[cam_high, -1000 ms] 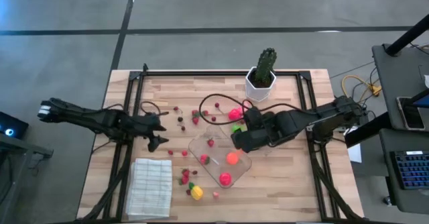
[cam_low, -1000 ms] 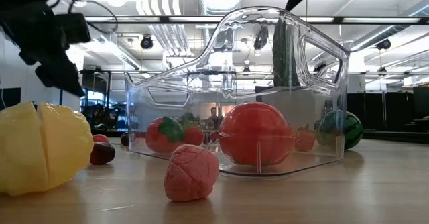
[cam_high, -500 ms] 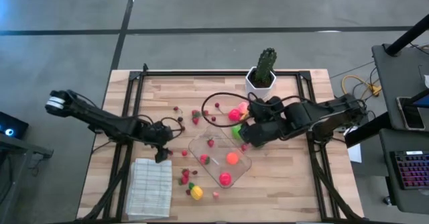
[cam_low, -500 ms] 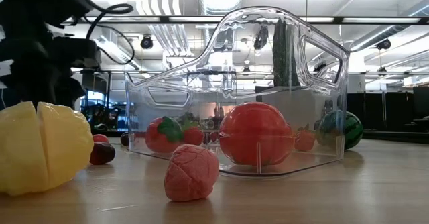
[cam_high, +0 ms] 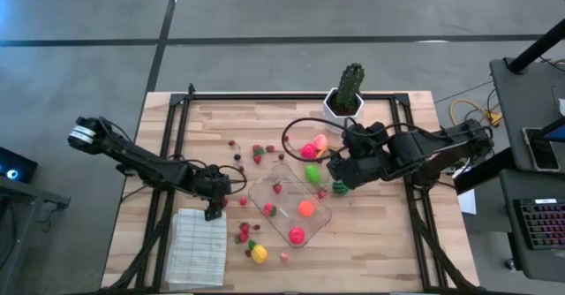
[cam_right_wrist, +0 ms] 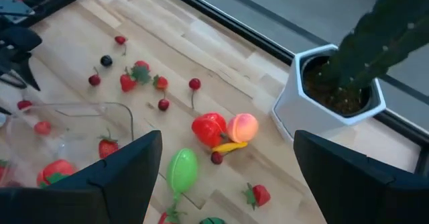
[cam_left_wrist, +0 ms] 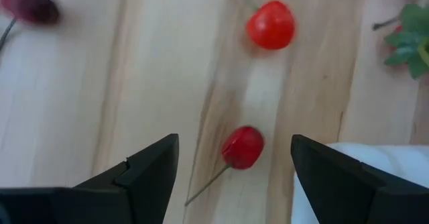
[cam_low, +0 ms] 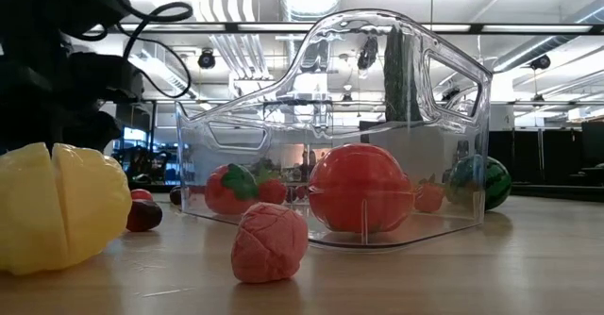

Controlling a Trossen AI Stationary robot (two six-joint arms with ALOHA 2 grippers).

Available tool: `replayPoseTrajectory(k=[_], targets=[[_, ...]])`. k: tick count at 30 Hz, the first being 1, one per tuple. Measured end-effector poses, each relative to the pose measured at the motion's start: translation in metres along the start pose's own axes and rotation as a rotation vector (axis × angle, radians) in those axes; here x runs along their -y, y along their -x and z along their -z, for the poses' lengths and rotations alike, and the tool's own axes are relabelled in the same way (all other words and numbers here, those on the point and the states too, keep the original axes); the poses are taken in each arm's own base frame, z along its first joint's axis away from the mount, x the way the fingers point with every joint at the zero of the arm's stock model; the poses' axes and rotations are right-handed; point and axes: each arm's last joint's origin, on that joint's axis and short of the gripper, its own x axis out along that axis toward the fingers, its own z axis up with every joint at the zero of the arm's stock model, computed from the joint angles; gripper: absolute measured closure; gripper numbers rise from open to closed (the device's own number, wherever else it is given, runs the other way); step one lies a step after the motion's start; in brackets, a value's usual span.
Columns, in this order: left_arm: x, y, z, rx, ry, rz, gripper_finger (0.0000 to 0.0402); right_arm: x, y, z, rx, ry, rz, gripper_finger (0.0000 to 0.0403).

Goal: Pick and placing Produce into tupperware
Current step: Put the red cherry into the transparent bin

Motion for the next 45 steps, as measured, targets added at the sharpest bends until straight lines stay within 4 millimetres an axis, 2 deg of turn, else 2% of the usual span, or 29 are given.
replayPoseTrajectory(k=[4, 11, 19, 28, 33, 38, 42, 45], targets=[[0.005, -0.006, -0.004, -0.030, -0.066, -0.013, 0.0154, 0.004, -0.002, 0.005, -0.008, -0.015, 0.009, 0.0074], [0.009, -0.016, -0.005, -0.090, -0.087, -0.039, 0.0226, 0.008, -0.004, 0.009, -0.016, -0.046, 0.014, 0.0074], [0.009, -0.016, -0.005, -0.074, -0.085, -0.073, 0.0298, 0.009, -0.003, 0.009, -0.014, -0.043, 0.010, 0.0074], [0.010, -0.013, -0.007, -0.068, -0.058, -0.067, 0.0341, 0.009, -0.003, 0.009, -0.014, -0.043, 0.010, 0.0074], [0.010, 0.009, -0.018, 0.008, -0.054, -0.112, 0.0344, 0.010, -0.003, 0.008, -0.013, -0.045, 0.009, 0.0074], [0.008, 0.048, -0.033, 0.148, -0.064, -0.215, 0.0344, 0.011, -0.002, 0.008, -0.011, -0.048, 0.006, 0.0074], [0.014, 0.080, -0.050, 0.280, -0.102, -0.128, 0.0345, 0.014, -0.002, 0.006, -0.016, -0.056, 0.009, 0.0074], [0.018, 0.090, -0.061, 0.323, -0.153, -0.033, 0.0345, 0.019, -0.003, 0.003, -0.040, -0.073, 0.005, 0.0074]])
